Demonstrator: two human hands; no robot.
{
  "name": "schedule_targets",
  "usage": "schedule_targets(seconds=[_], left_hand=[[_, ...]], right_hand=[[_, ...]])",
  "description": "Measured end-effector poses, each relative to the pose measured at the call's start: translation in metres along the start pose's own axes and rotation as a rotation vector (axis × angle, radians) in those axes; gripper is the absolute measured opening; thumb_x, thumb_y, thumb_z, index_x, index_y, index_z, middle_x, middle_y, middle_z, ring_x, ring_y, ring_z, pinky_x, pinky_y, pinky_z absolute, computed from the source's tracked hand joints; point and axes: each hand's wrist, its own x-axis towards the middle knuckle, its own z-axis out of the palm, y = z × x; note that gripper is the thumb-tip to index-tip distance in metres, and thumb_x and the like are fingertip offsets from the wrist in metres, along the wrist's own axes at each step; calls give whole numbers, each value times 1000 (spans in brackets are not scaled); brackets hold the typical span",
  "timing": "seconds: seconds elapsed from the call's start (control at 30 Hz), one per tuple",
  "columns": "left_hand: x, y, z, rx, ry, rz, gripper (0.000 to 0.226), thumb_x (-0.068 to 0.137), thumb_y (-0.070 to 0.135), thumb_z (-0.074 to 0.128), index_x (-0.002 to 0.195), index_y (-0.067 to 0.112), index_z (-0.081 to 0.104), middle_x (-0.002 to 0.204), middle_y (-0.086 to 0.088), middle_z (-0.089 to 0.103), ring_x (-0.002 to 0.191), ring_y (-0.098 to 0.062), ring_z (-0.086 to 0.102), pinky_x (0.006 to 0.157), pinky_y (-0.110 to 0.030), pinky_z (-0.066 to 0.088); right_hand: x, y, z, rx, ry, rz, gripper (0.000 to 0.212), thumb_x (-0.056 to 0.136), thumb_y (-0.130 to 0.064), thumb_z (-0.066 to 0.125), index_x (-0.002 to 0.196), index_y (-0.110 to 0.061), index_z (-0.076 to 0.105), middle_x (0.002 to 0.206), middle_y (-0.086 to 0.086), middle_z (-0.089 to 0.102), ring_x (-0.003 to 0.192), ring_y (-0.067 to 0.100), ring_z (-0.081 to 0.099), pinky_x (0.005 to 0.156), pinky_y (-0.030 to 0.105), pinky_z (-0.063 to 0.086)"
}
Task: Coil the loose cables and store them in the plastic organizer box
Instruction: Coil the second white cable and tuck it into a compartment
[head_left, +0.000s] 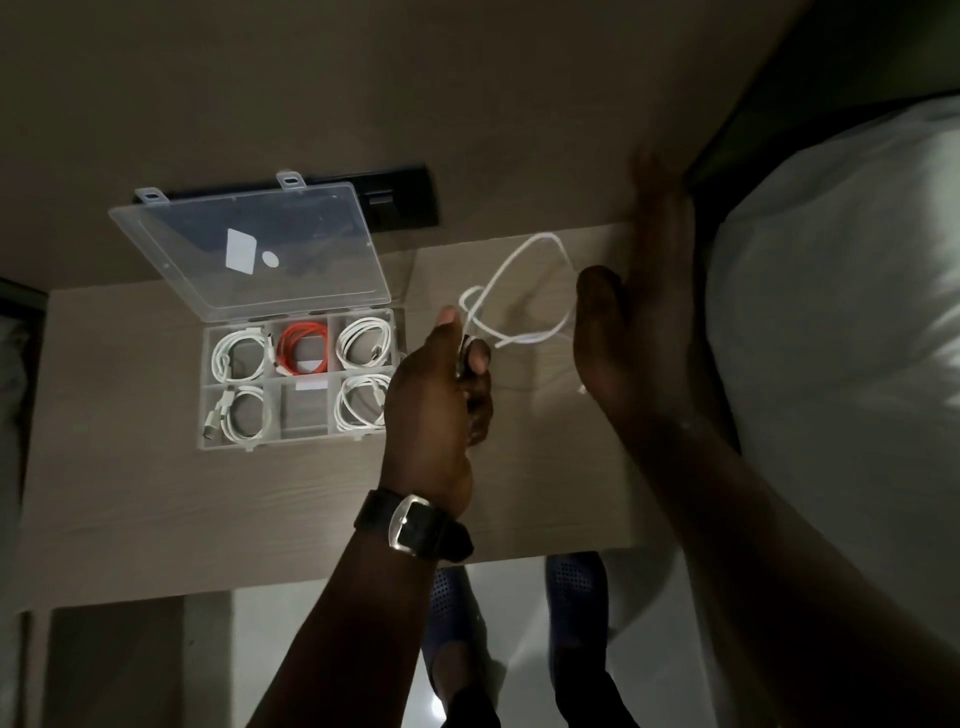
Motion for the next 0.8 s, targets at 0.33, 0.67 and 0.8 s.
schedule_targets(seconds=[0.33, 0.67, 0.8], left_hand=[[-3, 9, -3, -532, -268, 61, 35, 101, 31, 37, 72, 16, 49, 48, 8, 36, 39, -5, 30, 43, -20, 22], [39, 43, -20, -811, -175, 329, 29, 105, 17, 33, 103, 7, 60, 94, -5, 70, 90, -17, 67, 84, -26, 53], [55, 19, -17, -176, 63, 508, 22, 102, 10, 41, 109, -2, 58, 101, -19, 68, 97, -29, 67, 92, -42, 53]], right_hand=[[-18, 1, 30, 277, -553, 33, 23, 104, -19, 45, 101, -10, 66, 83, 3, 69, 78, 13, 65, 73, 32, 51], [-65, 34, 17, -64, -704, -14, 10, 94, -20, 54, 97, -23, 64, 83, -11, 66, 74, 11, 63, 69, 33, 50], [-72, 32, 3, 19, -680, -36, 10, 96, -24, 55, 93, -24, 64, 74, -8, 65, 67, 7, 61, 64, 35, 49]])
